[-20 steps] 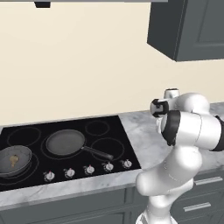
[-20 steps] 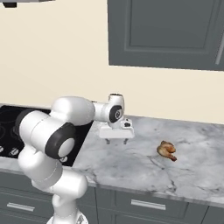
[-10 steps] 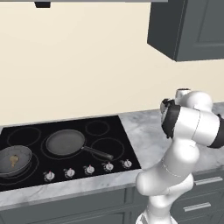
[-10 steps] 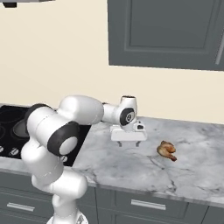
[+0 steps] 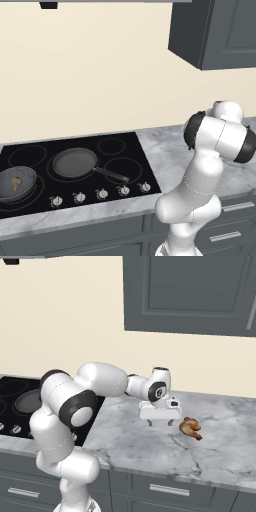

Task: Place both pans onto different burners. Then place the garlic and the chicken drumstick on different pans.

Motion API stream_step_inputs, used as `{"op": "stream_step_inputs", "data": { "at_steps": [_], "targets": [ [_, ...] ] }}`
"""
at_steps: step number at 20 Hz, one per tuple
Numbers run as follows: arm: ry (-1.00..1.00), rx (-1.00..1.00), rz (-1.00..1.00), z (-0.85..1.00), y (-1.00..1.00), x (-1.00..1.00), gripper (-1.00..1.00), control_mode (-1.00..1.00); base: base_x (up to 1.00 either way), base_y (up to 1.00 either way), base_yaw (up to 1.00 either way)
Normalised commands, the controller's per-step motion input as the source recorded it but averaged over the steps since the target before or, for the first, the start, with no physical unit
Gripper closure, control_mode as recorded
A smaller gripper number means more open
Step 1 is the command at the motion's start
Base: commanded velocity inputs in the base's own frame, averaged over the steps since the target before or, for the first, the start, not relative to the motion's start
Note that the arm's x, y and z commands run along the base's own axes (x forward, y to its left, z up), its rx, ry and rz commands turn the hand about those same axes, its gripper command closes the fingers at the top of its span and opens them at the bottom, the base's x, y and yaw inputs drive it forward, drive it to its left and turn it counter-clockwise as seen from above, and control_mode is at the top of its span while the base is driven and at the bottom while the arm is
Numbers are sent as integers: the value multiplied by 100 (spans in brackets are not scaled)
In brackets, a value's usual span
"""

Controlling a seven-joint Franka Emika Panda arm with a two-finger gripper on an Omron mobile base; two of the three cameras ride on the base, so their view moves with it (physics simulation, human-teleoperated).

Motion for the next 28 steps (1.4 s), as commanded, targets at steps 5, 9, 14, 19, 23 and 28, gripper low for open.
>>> {"op": "stream_step_inputs", "data": {
  "at_steps": [5,9,14,19,23,28],
  "targets": [
    [0,2,0,0,-41,0,-100,-100,0,0,0],
    [0,2,0,0,-38,0,-100,-100,0,0,0],
    [0,2,0,0,-29,0,-100,-100,0,0,0],
    [0,2,0,0,-21,1,-100,-100,0,0,0],
    [0,2,1,0,-24,3,-100,-100,0,0,0],
    [0,3,1,0,-20,7,-100,-100,0,0,0]
  ]
}}
